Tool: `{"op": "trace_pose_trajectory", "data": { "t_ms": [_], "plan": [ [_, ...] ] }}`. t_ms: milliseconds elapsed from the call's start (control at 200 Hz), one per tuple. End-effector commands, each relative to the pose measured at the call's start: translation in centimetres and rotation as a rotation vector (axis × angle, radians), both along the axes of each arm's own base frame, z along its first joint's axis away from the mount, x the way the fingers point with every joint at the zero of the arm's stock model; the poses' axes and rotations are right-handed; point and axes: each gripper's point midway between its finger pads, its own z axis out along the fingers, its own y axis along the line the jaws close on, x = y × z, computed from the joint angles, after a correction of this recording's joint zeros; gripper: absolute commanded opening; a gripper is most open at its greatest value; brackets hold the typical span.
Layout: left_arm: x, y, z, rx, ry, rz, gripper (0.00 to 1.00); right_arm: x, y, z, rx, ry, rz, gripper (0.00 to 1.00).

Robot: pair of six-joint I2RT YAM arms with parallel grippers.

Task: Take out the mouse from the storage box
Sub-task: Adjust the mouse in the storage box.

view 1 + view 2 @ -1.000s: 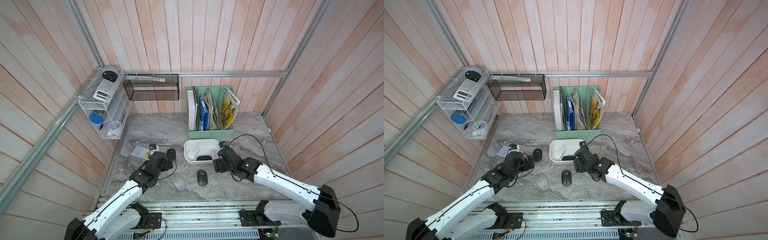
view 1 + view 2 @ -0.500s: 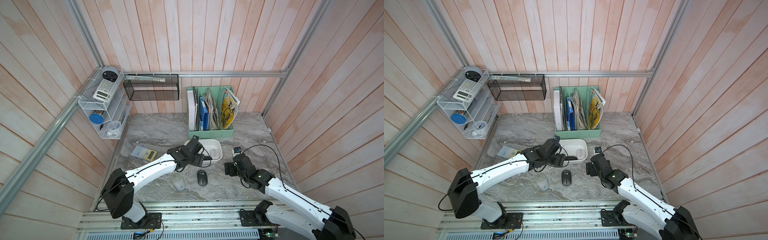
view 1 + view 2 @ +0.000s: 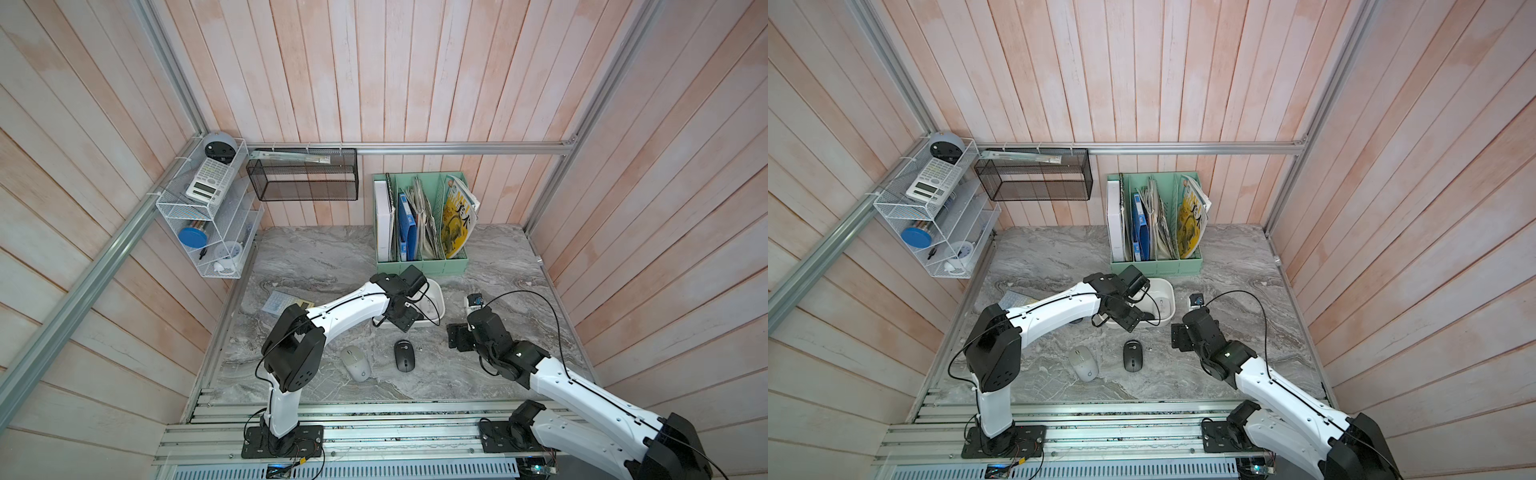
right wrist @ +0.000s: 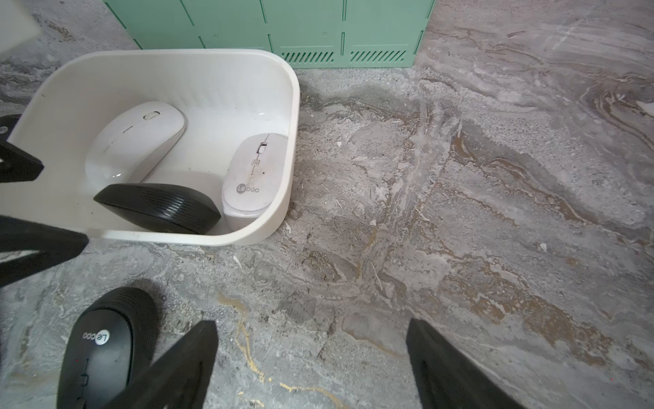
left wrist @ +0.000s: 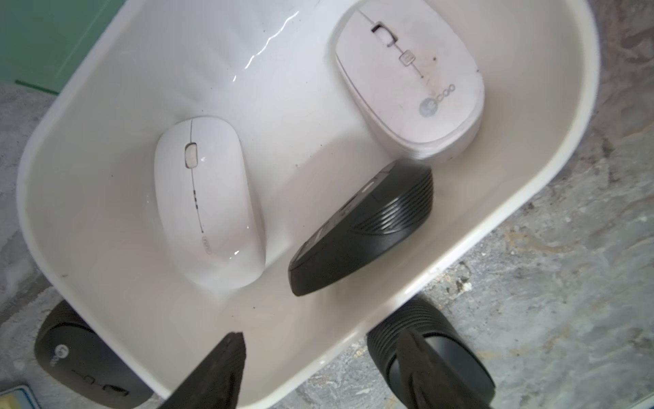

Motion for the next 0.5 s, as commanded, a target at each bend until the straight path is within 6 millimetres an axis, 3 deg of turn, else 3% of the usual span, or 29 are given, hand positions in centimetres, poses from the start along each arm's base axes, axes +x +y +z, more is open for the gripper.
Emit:
{"op": "trace_pose_trajectory", "data": {
  "t_ms": [0, 495],
  "plan": [
    [0.8, -0.3, 0.7, -0.014, 0.005, -0.029, 0.71, 0.0, 0.1, 0.0, 0.025, 0.000, -0.005, 0.91],
    [1.9, -0.8, -1.6, 0.046, 0.051, -0.040, 0.60, 0.3, 0.2, -0.6, 0.016, 0.012, -0.009, 0.90]
  ]
}}
